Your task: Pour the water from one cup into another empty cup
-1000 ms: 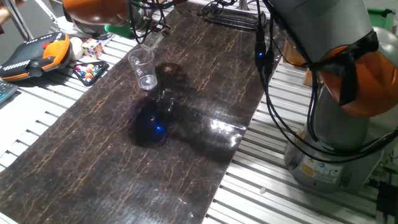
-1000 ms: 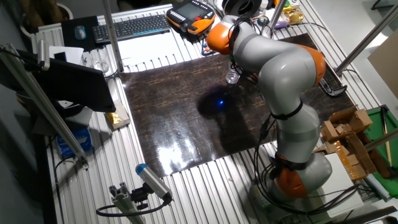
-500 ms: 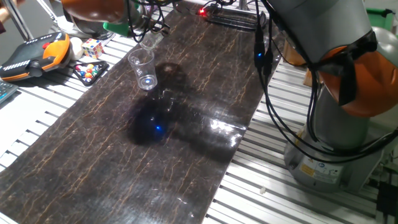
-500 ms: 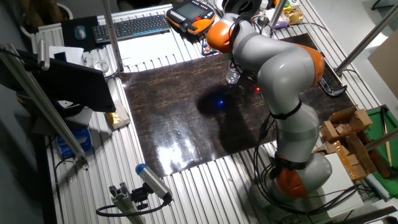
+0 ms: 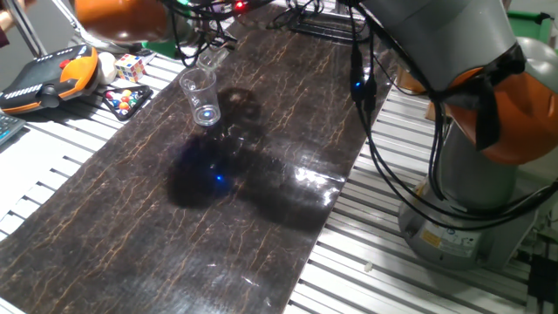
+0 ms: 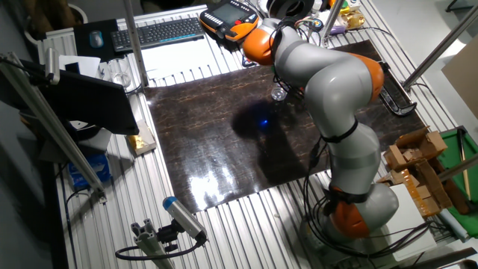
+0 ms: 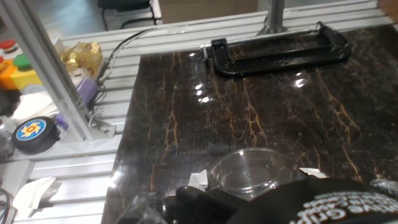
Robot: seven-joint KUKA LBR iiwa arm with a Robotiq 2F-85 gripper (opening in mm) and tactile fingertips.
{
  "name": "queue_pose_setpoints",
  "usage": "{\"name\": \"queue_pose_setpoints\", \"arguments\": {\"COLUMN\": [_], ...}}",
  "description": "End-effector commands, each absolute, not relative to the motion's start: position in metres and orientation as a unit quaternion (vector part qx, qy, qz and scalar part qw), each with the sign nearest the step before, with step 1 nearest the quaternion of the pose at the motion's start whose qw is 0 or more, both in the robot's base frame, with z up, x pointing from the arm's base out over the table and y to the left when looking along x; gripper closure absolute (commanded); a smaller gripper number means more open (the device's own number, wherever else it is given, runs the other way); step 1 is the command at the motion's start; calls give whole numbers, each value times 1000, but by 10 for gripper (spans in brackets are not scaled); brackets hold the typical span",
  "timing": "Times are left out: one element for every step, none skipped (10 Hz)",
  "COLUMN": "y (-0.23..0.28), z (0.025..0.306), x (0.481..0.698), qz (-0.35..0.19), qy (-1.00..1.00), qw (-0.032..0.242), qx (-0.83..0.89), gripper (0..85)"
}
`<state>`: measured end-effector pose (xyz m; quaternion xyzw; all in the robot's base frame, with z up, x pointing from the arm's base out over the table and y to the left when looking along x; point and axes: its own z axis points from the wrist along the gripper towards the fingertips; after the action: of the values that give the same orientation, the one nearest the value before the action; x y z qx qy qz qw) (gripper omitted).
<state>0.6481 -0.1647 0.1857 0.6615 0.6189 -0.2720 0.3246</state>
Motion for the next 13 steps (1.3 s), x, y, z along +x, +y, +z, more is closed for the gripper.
{"name": "queue_pose_setpoints", "arguments": {"y": [-165, -165, -164, -164, -163, -163, -163, -163, -163, -162, -162, -161, -161], "z": [186, 186, 186, 187, 188, 188, 188, 189, 189, 190, 190, 190, 190], "x": [648, 648, 648, 647, 646, 646, 646, 646, 645, 645, 645, 644, 644], "qz": [-275, -278, -281, -286, -289, -289, -288, -290, -291, -292, -292, -294, -294], "qy": [618, 618, 617, 615, 615, 615, 614, 613, 611, 609, 607, 607, 606], "qw": [326, 327, 331, 334, 335, 335, 334, 336, 338, 339, 340, 341, 342], "qx": [660, 659, 657, 655, 653, 653, 654, 654, 654, 655, 656, 655, 655], "gripper": [843, 843, 843, 843, 843, 843, 843, 843, 843, 843, 843, 843, 843]}}
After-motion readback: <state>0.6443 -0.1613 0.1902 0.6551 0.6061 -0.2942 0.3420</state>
